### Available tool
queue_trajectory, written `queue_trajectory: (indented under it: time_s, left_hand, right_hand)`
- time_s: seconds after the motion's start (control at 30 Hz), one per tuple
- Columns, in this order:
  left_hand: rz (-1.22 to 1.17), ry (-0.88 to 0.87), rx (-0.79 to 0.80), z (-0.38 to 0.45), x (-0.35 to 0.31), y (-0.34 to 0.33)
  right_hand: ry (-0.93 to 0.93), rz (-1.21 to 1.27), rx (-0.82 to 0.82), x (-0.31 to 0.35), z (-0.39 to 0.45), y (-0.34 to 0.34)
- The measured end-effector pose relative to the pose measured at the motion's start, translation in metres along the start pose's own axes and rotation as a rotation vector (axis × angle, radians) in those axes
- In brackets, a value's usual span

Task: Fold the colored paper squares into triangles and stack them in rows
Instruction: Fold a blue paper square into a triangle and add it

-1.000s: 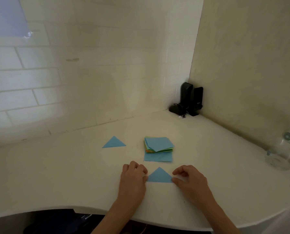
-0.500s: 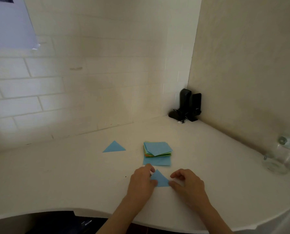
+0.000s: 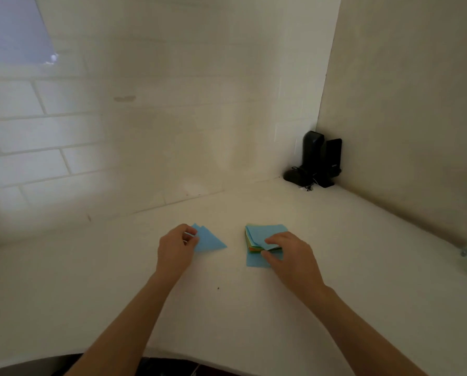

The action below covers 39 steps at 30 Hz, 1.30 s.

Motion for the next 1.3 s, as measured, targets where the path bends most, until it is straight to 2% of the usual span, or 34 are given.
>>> queue_trajectory:
  time_s: [0.3, 0.47, 0.6, 0.67, 0.77, 0.83, 0.93, 1.0, 1.13, 1.3]
  left_hand:
    - [0.172, -0.076, -0.093, 0.028, 0.015, -0.009]
    - [0.155, -0.076, -0.142, 0.029, 0.019, -0.007]
    - [0.108, -0.247, -0.239, 0.005, -0.015, 0.002]
    - [0.042, -0.344, -0.204, -0.016, -0.039, -0.005]
    - [-0.027, -0.524, -0.045, -0.053, -0.074, -0.032]
    - [-0.041, -0.621, 0.062, -0.081, -0.090, -0.051]
    - [-0.025, -0.716, 0.134, -0.115, -0.099, -0.072]
    - [-0.012, -0.731, 0.161, -0.129, -0.095, -0.083]
    - [0.027, -0.648, 0.226, -0.138, -0.075, -0.101]
    - [0.018, -0.628, 0.210, -0.143, -0.069, -0.105]
  right_hand:
    - [0.022, -0.079, 0.042, -0.011, 0.012, -0.026]
    - [0.043, -0.111, 0.001, -0.013, 0.013, -0.027]
    - [0.071, -0.147, -0.082, -0.010, 0.010, -0.014]
    - [0.087, -0.176, -0.132, -0.006, 0.008, -0.003]
    - [0.078, -0.180, -0.146, -0.004, 0.002, 0.008]
    - [0.095, -0.192, -0.154, 0.000, -0.005, 0.016]
    - [0.146, -0.249, -0.165, 0.013, -0.023, 0.029]
    - [0.169, -0.271, -0.144, 0.018, -0.038, 0.034]
    - [0.153, -0.298, -0.058, 0.011, -0.060, 0.032]
    - [0.073, -0.233, 0.021, -0.004, -0.073, 0.023]
Point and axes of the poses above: each hand's wrist, its own z-axis towards the middle knuckle, its own y-axis out of the back of the hand, x = y × z, the point moved 10 cm from there along z, towards the middle knuckle, and after that the axes turned 11 degrees about y, right-handed, at the moved point
